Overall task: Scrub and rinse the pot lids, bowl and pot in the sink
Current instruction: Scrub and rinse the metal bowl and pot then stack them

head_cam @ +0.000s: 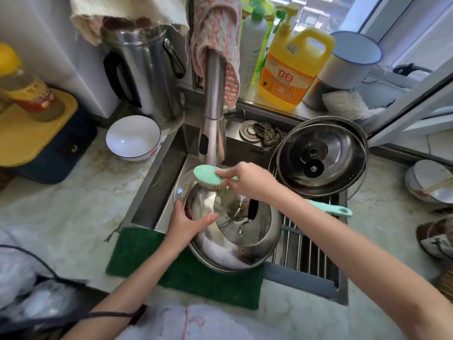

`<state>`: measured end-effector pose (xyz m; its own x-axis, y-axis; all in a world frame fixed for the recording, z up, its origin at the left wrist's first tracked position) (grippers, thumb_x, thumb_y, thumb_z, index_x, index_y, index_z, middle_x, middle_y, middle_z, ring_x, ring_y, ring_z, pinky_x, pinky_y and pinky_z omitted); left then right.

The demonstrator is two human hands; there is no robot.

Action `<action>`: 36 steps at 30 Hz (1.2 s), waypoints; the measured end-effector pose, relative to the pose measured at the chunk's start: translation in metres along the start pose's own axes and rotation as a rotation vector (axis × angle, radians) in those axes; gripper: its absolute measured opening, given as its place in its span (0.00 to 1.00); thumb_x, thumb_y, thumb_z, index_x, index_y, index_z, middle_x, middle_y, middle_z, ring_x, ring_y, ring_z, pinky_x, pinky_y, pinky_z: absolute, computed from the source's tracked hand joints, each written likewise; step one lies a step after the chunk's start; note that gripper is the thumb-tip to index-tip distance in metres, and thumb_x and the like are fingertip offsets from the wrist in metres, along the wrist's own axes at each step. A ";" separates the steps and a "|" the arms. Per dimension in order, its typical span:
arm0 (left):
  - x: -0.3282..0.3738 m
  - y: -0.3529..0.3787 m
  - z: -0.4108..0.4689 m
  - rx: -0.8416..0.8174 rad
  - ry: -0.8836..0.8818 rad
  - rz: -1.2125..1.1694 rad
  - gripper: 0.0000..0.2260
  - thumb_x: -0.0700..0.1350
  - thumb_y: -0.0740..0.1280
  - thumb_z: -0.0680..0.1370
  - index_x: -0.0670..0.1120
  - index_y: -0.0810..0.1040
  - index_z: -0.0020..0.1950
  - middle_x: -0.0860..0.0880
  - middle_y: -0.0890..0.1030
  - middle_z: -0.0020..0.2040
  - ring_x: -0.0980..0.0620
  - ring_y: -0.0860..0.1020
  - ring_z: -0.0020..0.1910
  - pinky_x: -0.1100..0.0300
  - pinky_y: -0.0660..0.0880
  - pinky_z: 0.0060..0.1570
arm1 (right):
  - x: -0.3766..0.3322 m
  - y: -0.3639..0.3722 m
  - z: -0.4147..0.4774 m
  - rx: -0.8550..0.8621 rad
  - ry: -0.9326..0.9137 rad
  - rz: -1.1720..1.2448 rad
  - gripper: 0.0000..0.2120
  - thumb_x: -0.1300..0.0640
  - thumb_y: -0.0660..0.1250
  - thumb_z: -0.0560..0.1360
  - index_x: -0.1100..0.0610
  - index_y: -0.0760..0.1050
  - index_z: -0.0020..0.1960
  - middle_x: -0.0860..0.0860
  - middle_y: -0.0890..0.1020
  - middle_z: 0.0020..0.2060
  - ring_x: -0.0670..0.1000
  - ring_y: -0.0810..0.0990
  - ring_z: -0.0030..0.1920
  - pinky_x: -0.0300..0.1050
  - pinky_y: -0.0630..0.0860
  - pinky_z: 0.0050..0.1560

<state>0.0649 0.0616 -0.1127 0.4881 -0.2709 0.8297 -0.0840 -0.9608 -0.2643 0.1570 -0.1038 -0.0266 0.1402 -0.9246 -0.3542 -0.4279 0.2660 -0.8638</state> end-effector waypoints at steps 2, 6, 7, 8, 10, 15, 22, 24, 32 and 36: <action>0.002 0.002 -0.001 -0.009 0.011 0.005 0.56 0.71 0.75 0.51 0.47 0.62 0.71 0.48 0.71 0.68 0.48 0.70 0.67 0.46 0.68 0.67 | 0.022 -0.016 0.015 0.085 0.140 -0.043 0.16 0.48 0.60 0.78 0.45 0.76 0.64 0.49 0.83 0.54 0.54 0.81 0.51 0.44 0.74 0.45; 0.007 0.003 0.000 0.002 0.022 -0.016 0.56 0.71 0.75 0.50 0.47 0.62 0.71 0.48 0.71 0.68 0.48 0.70 0.67 0.46 0.68 0.67 | -0.002 -0.010 0.014 -0.047 -0.001 -0.083 0.16 0.48 0.61 0.78 0.44 0.75 0.65 0.49 0.83 0.53 0.55 0.80 0.51 0.44 0.73 0.45; 0.008 0.004 0.000 0.004 0.017 -0.013 0.56 0.70 0.75 0.50 0.47 0.62 0.71 0.48 0.71 0.68 0.48 0.70 0.67 0.47 0.68 0.67 | -0.007 -0.007 0.010 -0.088 -0.034 -0.081 0.16 0.47 0.62 0.78 0.43 0.75 0.65 0.49 0.83 0.50 0.54 0.79 0.48 0.43 0.71 0.43; 0.008 0.004 0.000 0.003 0.023 -0.004 0.56 0.70 0.75 0.50 0.47 0.62 0.71 0.48 0.71 0.68 0.48 0.70 0.67 0.47 0.68 0.67 | -0.002 -0.012 0.011 -0.071 -0.007 -0.086 0.16 0.47 0.62 0.78 0.43 0.75 0.65 0.49 0.82 0.48 0.53 0.79 0.47 0.44 0.71 0.43; 0.010 0.003 0.001 -0.014 0.034 0.006 0.55 0.70 0.74 0.51 0.47 0.62 0.72 0.48 0.70 0.67 0.48 0.70 0.67 0.48 0.68 0.67 | 0.023 -0.026 0.020 0.035 0.145 -0.117 0.16 0.48 0.60 0.78 0.48 0.77 0.64 0.51 0.83 0.53 0.55 0.79 0.50 0.46 0.74 0.47; 0.012 0.007 0.005 0.006 0.050 -0.051 0.46 0.51 0.79 0.64 0.43 0.59 0.74 0.46 0.66 0.72 0.49 0.64 0.71 0.57 0.61 0.68 | -0.017 -0.001 0.002 -0.143 -0.064 -0.063 0.16 0.48 0.63 0.77 0.43 0.76 0.64 0.50 0.83 0.52 0.49 0.76 0.39 0.43 0.70 0.41; 0.012 0.008 0.001 -0.023 0.031 -0.020 0.49 0.63 0.79 0.56 0.46 0.64 0.70 0.52 0.70 0.67 0.51 0.68 0.67 0.53 0.65 0.68 | -0.007 -0.017 0.014 0.008 -0.003 -0.158 0.15 0.47 0.61 0.78 0.46 0.78 0.62 0.51 0.83 0.45 0.55 0.80 0.46 0.45 0.72 0.42; 0.011 0.007 0.005 0.008 0.057 -0.032 0.43 0.52 0.80 0.63 0.44 0.62 0.72 0.52 0.68 0.66 0.52 0.66 0.68 0.59 0.62 0.65 | -0.027 -0.006 0.002 -0.068 -0.124 -0.156 0.15 0.47 0.62 0.77 0.42 0.76 0.64 0.49 0.81 0.44 0.53 0.79 0.45 0.44 0.71 0.41; 0.019 0.011 0.005 0.000 0.069 -0.046 0.47 0.62 0.78 0.54 0.47 0.66 0.69 0.53 0.73 0.64 0.54 0.71 0.64 0.52 0.68 0.66 | -0.023 -0.004 0.006 -0.123 -0.089 -0.032 0.15 0.48 0.64 0.76 0.44 0.78 0.62 0.48 0.83 0.53 0.52 0.81 0.49 0.46 0.77 0.48; 0.015 0.010 0.008 -0.029 0.042 -0.008 0.53 0.70 0.76 0.49 0.46 0.66 0.67 0.49 0.75 0.62 0.50 0.74 0.61 0.48 0.72 0.63 | 0.006 -0.022 0.017 -0.001 0.071 -0.085 0.15 0.48 0.63 0.77 0.48 0.78 0.62 0.51 0.83 0.50 0.54 0.80 0.49 0.46 0.76 0.47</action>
<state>0.0786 0.0480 -0.1069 0.4521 -0.2644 0.8519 -0.1054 -0.9642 -0.2434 0.1828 -0.1102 -0.0156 0.1120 -0.9608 -0.2535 -0.4179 0.1859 -0.8893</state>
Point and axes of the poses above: each hand's wrist, its own z-axis towards the middle knuckle, its own y-axis out of the palm, x = y × z, the point moved 7 cm from there along z, towards the middle knuckle
